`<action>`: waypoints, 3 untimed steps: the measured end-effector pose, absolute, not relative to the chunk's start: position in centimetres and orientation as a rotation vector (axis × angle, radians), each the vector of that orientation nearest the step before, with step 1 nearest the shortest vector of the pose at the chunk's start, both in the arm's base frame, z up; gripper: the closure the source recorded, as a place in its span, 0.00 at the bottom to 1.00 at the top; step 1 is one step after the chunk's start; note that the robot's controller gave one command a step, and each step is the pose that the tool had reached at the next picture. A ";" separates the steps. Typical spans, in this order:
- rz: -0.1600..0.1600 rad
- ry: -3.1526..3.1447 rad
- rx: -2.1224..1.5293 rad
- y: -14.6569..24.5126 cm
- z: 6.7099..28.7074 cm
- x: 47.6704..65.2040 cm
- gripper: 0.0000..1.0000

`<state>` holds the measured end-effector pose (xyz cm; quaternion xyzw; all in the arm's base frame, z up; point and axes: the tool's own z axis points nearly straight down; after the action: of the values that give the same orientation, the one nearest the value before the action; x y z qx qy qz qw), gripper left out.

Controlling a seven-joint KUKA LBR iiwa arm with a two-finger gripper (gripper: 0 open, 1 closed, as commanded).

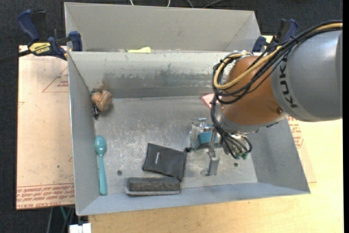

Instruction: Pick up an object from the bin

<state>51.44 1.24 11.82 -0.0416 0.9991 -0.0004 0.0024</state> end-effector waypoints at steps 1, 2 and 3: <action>0.002 3.137 0.081 4.6 8.7 53.7 0.00; 0.003 3.133 -0.214 10.6 7.2 53.9 1.00; 0.003 3.133 -0.214 10.6 7.2 53.9 1.00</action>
Offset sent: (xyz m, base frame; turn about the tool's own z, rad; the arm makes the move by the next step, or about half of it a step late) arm 0.0235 0.0936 -0.0476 -0.0529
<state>53.90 10.62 7.19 -0.0683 0.9977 0.0009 0.0008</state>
